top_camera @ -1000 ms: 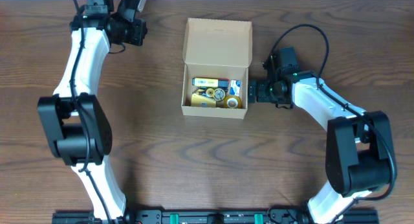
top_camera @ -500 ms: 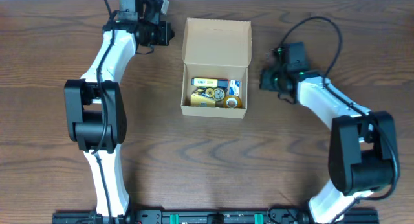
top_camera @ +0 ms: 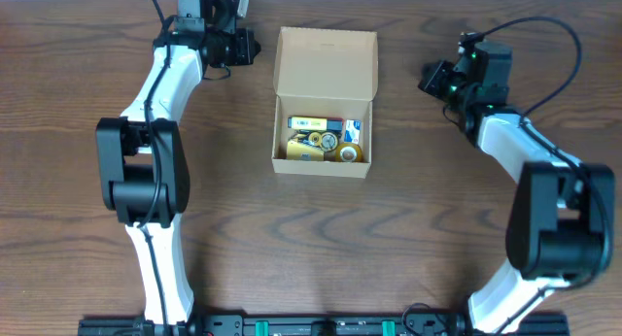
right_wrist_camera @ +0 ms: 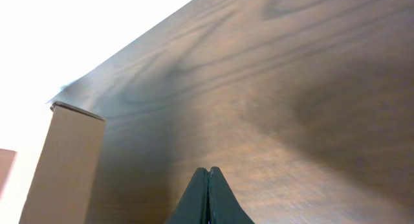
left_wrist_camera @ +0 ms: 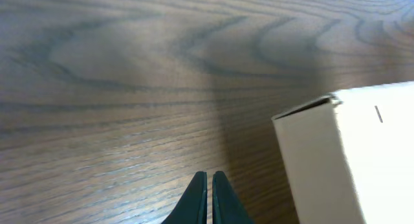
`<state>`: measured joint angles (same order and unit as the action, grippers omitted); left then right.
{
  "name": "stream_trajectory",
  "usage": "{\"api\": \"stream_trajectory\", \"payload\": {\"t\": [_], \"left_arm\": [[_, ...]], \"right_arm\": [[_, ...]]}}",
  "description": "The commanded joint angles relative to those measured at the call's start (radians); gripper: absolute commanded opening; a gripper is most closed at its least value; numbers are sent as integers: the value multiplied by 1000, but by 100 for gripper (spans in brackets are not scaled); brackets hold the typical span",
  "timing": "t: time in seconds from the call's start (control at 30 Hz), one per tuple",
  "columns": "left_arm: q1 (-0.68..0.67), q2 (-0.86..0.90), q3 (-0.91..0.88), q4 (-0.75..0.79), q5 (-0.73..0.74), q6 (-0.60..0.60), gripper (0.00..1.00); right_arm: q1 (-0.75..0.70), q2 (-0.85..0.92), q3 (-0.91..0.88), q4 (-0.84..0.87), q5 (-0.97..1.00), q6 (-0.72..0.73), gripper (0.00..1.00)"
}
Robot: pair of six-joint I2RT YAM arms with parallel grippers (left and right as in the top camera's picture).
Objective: Pack container
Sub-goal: 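Release the box with the right gripper and move both grippers to the box's back flap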
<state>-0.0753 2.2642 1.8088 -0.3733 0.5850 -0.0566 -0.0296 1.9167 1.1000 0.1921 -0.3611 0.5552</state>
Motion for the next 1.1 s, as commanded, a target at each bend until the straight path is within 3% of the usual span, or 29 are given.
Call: {"api": "stream_trajectory", "payload": {"t": [0.0, 0.17, 0.4, 0.73, 1.07], "left_arm": [[4, 71, 11, 20, 79, -53, 6], [4, 97, 11, 35, 102, -92, 6], [-5, 103, 11, 73, 257, -109, 6], [-9, 103, 26, 118, 458, -97, 6], [16, 86, 87, 116, 562, -96, 6]], "right_arm": [[-1, 101, 19, 47, -151, 88, 1], [11, 248, 149, 62, -312, 106, 1], [63, 369, 333, 58, -426, 128, 1], [95, 369, 359, 87, -567, 124, 1], [78, 367, 406, 179, -789, 129, 1]]}}
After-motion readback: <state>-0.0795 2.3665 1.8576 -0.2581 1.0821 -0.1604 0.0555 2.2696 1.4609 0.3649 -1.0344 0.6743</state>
